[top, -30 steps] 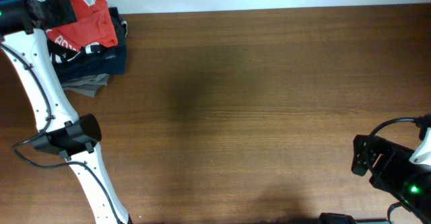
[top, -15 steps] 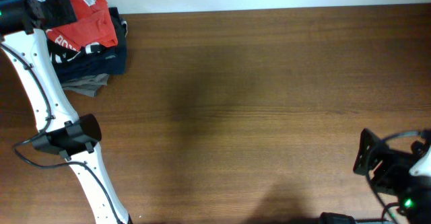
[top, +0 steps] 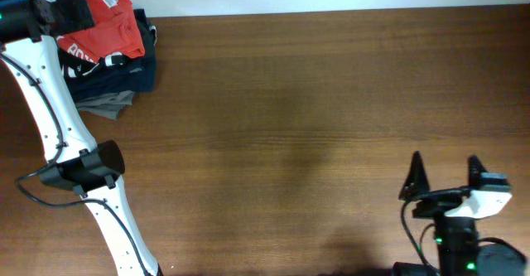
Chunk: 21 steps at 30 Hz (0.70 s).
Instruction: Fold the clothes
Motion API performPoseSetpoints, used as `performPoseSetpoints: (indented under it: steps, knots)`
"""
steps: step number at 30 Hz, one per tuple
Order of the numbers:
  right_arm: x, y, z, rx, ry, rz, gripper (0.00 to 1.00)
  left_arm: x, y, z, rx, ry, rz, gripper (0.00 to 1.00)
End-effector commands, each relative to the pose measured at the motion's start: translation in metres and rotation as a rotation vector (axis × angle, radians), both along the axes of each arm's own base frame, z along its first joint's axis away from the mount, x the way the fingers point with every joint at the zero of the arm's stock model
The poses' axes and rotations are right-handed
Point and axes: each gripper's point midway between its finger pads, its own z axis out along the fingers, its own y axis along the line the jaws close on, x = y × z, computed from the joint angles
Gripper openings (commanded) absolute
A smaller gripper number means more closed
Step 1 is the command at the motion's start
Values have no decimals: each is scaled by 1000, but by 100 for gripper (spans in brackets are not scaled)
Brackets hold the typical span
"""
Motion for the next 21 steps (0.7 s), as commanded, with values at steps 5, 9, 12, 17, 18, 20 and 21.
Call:
performPoseSetpoints:
  steps: [5,9,12,17,18,20,21]
  knots:
    - [17,13,-36,-15,-90,73,99,1,0,-5,-7,10,-9,99]
    - [26,14,-49,-17,-114,81,99,1,0,-5,-7,10,-9,99]
    - [30,11,-55,-16,-141,58,99,1,0,-5,-7,10,-9,99]
    - [34,12,-59,-17,-188,59,99,1,0,-5,-7,10,-9,99]
    - [34,12,-60,-18,-199,59,99,1,0,-5,-7,10,-9,99]
    - [35,8,-61,-18,-230,39,99,1,-1,-5,-8,10,-9,99]
    - [35,8,-63,-19,-240,40,99,1,0,-5,-7,10,-9,99]
